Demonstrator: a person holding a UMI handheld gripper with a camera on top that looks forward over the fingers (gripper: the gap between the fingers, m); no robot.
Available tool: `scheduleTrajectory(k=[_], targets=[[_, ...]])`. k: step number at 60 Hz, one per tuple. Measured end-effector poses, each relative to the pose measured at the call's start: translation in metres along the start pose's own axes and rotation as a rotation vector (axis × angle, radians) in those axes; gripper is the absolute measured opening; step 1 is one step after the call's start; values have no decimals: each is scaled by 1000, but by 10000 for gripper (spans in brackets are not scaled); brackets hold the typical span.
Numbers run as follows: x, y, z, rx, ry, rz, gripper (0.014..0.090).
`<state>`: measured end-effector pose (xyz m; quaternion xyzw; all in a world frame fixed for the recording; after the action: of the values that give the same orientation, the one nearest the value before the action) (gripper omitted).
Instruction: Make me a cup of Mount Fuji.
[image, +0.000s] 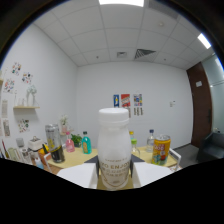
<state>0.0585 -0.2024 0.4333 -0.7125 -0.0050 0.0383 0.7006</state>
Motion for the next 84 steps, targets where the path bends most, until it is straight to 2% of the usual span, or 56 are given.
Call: scheduleTrajectory(k=[9, 21, 30, 41, 55, 68, 84], targets=[[35, 123, -20, -156, 51, 15, 478], [74, 243, -35, -319, 102, 34, 476], [85, 299, -33, -410, 95, -125, 477], [92, 329, -21, -463, 31, -558, 477], [93, 326, -4, -441, -61, -1078, 475], [85, 310, 10, -343, -135, -1573, 476], [87, 292, 23, -271, -138, -1945, 475]])
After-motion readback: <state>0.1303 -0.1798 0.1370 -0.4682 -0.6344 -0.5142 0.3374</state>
